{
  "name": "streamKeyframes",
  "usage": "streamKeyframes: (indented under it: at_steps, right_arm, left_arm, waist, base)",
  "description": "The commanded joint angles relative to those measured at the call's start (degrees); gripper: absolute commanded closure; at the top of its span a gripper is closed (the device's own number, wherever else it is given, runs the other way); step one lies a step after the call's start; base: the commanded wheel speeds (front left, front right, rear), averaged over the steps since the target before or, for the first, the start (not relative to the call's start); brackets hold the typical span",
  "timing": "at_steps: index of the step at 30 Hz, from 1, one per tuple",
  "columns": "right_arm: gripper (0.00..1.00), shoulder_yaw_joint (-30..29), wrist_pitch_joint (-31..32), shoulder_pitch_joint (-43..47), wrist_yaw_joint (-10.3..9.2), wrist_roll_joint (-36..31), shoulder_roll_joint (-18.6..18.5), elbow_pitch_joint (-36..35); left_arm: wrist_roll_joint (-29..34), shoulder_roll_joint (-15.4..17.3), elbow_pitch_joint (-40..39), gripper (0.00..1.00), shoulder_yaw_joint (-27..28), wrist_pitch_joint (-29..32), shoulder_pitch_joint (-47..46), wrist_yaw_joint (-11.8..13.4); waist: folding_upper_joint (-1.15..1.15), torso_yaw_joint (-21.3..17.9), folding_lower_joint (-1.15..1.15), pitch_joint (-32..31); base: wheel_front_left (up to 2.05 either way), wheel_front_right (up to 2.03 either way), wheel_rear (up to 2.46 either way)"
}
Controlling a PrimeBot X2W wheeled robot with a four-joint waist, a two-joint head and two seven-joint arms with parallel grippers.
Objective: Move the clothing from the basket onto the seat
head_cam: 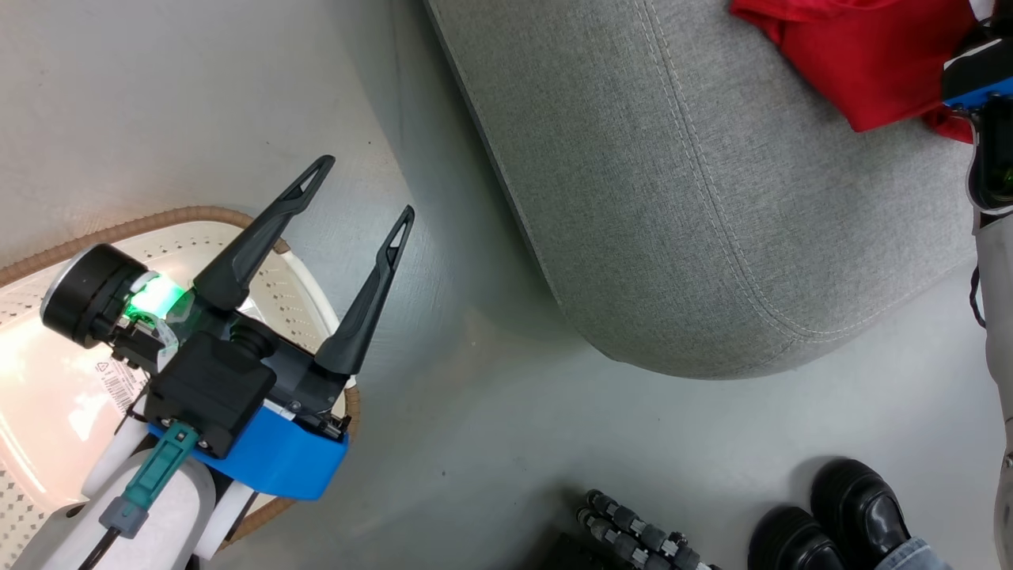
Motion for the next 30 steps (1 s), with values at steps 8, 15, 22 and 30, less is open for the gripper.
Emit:
streamKeyframes:
  at_steps: [8, 15, 22, 30]
  right_arm:
    - [0.00, -1.86, -0.44, -0.44, 0.03, -0.62, -0.48, 0.79]
    - [0.00, -2.84, -0.46, 2.42, 0.03, -1.42, 0.00, -0.49]
    - [0.00, -2.21, -0.47, 5.79, 0.03, -2.62, 0.26, -1.42]
    - [0.00, -2.56, -0.48, 10.78, 0.03, -2.64, 0.24, -3.39]
  left_arm:
    - [-0.53, -0.39, 0.96, 0.00, -0.50, -0.90, -1.13, -0.14]
    - [-1.07, -1.35, 2.70, 0.00, -1.21, -2.09, -1.53, -0.30]
    - [-2.04, -3.20, 5.78, 0.00, -1.99, -4.37, -1.61, -0.29]
    - [-3.59, -6.47, 11.20, 0.00, -3.25, -8.65, -0.74, -0.24]
  waist:
    - [0.00, 0.65, 0.00, -1.31]
    - [0.00, 1.25, 0.00, -3.72]
    - [0.00, 2.47, 0.00, -7.12]
    - [0.00, 4.98, 0.00, -12.62]
  base:
    - [0.00, 0.00, 0.00]
    - [0.00, 0.00, 0.00]
    - [0.00, 0.00, 0.00]
    - [0.00, 0.00, 0.00]
